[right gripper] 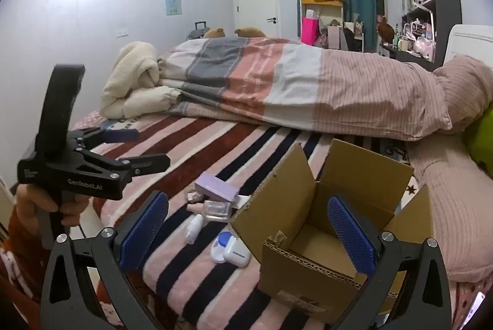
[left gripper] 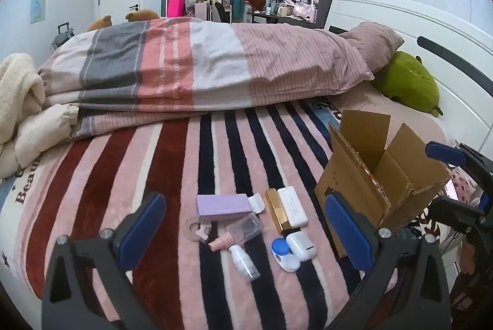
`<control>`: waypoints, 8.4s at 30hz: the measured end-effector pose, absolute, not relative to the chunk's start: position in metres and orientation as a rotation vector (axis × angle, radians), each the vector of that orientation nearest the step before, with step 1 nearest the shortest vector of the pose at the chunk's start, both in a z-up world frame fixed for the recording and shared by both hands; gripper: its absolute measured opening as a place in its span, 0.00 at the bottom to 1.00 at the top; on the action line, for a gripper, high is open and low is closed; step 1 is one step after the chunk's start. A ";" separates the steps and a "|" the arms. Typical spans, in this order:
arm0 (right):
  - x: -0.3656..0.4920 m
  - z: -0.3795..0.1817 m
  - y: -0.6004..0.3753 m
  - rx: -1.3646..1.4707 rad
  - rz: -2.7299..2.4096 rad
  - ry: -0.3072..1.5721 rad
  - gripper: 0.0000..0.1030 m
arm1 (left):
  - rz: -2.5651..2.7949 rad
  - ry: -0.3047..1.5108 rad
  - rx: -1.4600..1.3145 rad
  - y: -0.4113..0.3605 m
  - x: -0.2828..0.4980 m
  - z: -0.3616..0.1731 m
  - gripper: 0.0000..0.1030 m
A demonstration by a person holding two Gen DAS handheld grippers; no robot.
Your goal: Organize rigid objects
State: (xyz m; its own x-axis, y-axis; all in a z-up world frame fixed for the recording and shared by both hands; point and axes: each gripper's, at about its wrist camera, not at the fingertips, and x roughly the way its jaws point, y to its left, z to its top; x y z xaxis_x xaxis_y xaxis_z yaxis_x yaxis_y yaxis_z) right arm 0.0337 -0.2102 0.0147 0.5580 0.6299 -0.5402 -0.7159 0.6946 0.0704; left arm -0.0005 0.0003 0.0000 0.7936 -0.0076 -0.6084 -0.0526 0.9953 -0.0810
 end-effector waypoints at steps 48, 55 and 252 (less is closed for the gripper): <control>0.032 0.009 -0.206 -0.160 0.819 0.569 1.00 | 0.024 0.658 -0.106 0.006 -0.014 0.007 1.00; 0.033 0.011 -0.203 -0.152 0.809 0.565 1.00 | 0.033 0.658 -0.108 0.009 -0.016 0.008 1.00; 0.078 -0.155 -0.033 -0.481 1.117 0.943 0.57 | -0.154 0.908 -0.304 0.104 0.007 -0.094 0.81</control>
State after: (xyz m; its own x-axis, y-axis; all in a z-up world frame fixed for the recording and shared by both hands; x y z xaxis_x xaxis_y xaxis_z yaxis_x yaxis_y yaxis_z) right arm 0.0776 -0.0334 -0.1551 0.1263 0.5403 -0.8319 -0.9108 0.3954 0.1186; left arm 0.0073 0.1043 -0.0939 0.6081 -0.2587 -0.7505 0.0034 0.9462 -0.3235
